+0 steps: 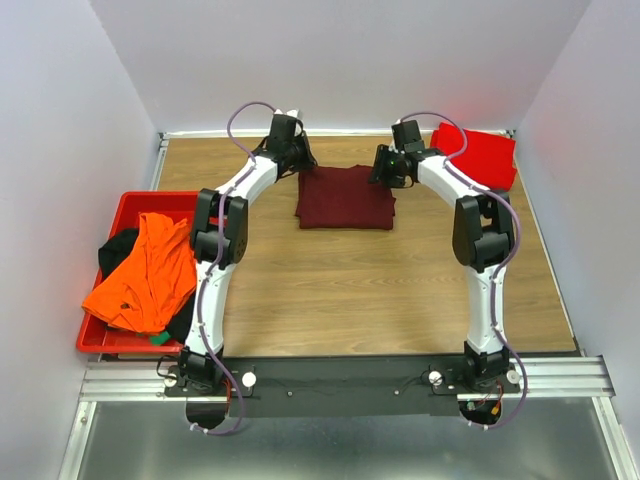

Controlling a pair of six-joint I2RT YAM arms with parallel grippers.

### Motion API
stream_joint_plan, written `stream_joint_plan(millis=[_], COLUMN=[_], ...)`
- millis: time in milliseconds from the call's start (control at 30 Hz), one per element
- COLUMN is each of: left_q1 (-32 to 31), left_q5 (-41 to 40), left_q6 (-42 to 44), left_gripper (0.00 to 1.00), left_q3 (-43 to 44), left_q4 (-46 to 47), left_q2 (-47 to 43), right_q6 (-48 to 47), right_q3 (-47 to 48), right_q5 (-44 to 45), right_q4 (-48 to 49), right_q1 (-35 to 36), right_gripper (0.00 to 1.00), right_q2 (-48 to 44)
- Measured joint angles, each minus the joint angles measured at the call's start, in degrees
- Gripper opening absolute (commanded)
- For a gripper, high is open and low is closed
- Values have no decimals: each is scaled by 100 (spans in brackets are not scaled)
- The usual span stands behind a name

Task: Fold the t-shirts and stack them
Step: Fold the tshirt, then neatly place the folded tshirt to the corner

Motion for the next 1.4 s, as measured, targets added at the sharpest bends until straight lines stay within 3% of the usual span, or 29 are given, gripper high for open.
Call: stream_joint_plan(millis=[200, 567, 667, 833, 933, 1133, 1400], left_q1=[59, 321, 334, 348, 352, 358, 227], left_q5=[-168, -186, -155, 13, 74, 94, 114], left_q6=[-42, -114, -90, -11, 59, 96, 59], left_gripper=[0, 0, 0, 22, 27, 28, 22], left_q3=[398, 494, 544, 632, 629, 380, -295], left_q4=[-256, -393, -433, -348, -313, -247, 70], left_q2=[540, 754, 758, 758, 713, 101, -1025], right_q6=[-2, -35, -35, -33, -37, -11, 61], right_q3=[-59, -195, -195, -192, -195, -428, -859], right_q5=[0, 2, 2, 0, 0, 2, 0], right_q4=[28, 140, 146, 175, 173, 166, 181], right_q1=[-52, -52, -52, -50, -57, -208, -573], right_gripper=[56, 56, 60, 70, 77, 85, 86], right_q2=[168, 238, 238, 232, 192, -214, -737])
